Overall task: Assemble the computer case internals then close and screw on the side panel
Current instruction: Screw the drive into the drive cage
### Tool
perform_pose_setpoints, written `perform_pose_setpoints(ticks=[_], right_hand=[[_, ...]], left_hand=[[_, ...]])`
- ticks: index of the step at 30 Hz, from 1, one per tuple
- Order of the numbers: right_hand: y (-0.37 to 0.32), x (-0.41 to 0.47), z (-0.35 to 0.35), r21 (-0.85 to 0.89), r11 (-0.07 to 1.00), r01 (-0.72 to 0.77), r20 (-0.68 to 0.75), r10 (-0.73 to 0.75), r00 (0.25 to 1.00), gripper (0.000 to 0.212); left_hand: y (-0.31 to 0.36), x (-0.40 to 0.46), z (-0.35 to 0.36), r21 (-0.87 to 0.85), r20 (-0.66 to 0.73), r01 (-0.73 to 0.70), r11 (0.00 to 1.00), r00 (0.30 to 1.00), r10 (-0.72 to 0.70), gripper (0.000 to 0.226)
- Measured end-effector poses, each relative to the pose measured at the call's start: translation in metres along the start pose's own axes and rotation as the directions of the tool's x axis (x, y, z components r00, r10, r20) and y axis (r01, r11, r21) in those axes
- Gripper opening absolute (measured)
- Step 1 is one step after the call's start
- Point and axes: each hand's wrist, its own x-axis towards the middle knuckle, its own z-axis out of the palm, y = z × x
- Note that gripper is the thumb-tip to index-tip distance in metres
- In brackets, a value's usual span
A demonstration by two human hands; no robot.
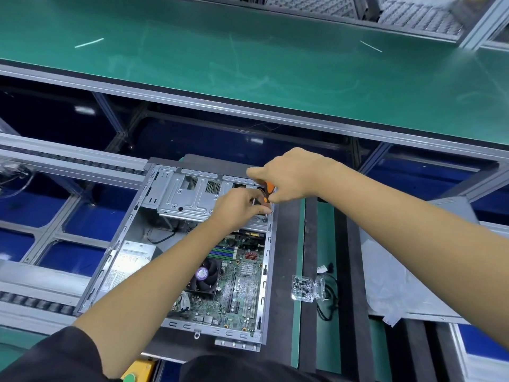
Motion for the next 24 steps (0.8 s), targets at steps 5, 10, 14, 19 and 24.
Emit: perform_pose_setpoints(ticks=[5, 10, 14, 19, 24], right_hand=[[0.001, 0.003, -0.003, -0.032, 0.999, -0.010, -0.002, 0.010, 1.000, 0.010], [0.000, 0.003, 0.001, -0.074, 0.993, -0.096, 0.019, 0.098, 0.995, 0.037], [0.000, 0.000, -0.002, -0.012, 1.000, 0.001, -0.008, -0.001, 1.000, 0.035], [0.006, 0.003, -0.006, -0.037, 0.999, -0.014, 0.013, 0.014, 1.000, 0.011], [0.008, 0.004, 0.001, -0.067, 0.994, -0.085, 0.031, 0.087, 0.996, 0.035]], left_hand=[[-0.001, 0.001, -0.005, 0.053, 0.065, -0.031, 0.998, 0.997, 0.027, 0.019], [0.001, 0.000, -0.002, 0.037, 0.010, -0.009, 0.999, 1.000, 0.008, 0.026], [0.003, 0.004, -0.007, 0.082, 0.076, -0.019, 0.996, 0.997, 0.013, 0.019], [0.007, 0.004, -0.013, 0.130, 0.132, -0.058, 0.990, 0.990, 0.041, 0.023], [0.007, 0.004, -0.006, 0.113, 0.062, -0.054, 0.992, 0.997, 0.047, 0.028]])
